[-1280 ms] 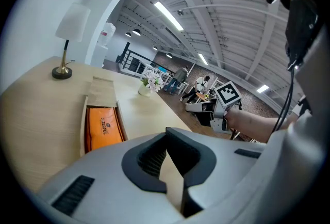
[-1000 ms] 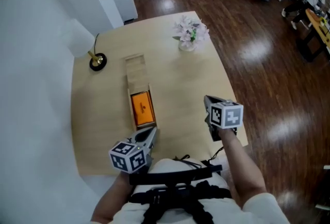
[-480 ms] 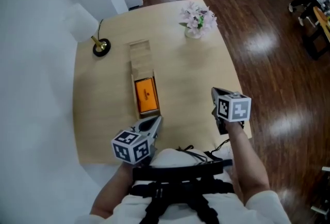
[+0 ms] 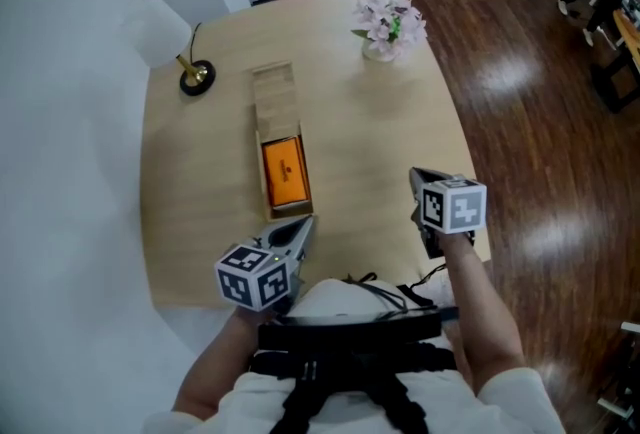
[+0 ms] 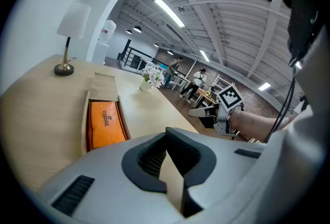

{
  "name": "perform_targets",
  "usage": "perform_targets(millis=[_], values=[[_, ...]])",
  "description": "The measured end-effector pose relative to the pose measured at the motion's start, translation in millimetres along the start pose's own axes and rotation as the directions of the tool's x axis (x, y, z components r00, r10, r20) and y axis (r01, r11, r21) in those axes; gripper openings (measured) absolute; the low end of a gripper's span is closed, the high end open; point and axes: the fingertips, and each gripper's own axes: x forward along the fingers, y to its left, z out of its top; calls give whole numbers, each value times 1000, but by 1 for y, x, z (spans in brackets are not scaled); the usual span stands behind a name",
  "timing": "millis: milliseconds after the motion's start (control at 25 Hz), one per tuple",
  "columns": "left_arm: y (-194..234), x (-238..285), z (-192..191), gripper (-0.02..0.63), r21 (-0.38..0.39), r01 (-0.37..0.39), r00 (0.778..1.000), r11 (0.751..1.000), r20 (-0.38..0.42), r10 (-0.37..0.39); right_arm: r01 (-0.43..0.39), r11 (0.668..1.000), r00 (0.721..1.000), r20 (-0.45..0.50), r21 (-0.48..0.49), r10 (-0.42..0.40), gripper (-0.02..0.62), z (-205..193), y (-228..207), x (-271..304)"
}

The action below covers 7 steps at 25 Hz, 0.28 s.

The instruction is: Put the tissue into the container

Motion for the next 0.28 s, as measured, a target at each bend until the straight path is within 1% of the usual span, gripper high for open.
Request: perform_targets(millis=[280], values=[[9,-4,-13,2,1,-24,999,1000,-36,24,-16,999,999,-44,-32,14,0,-10,9,5]])
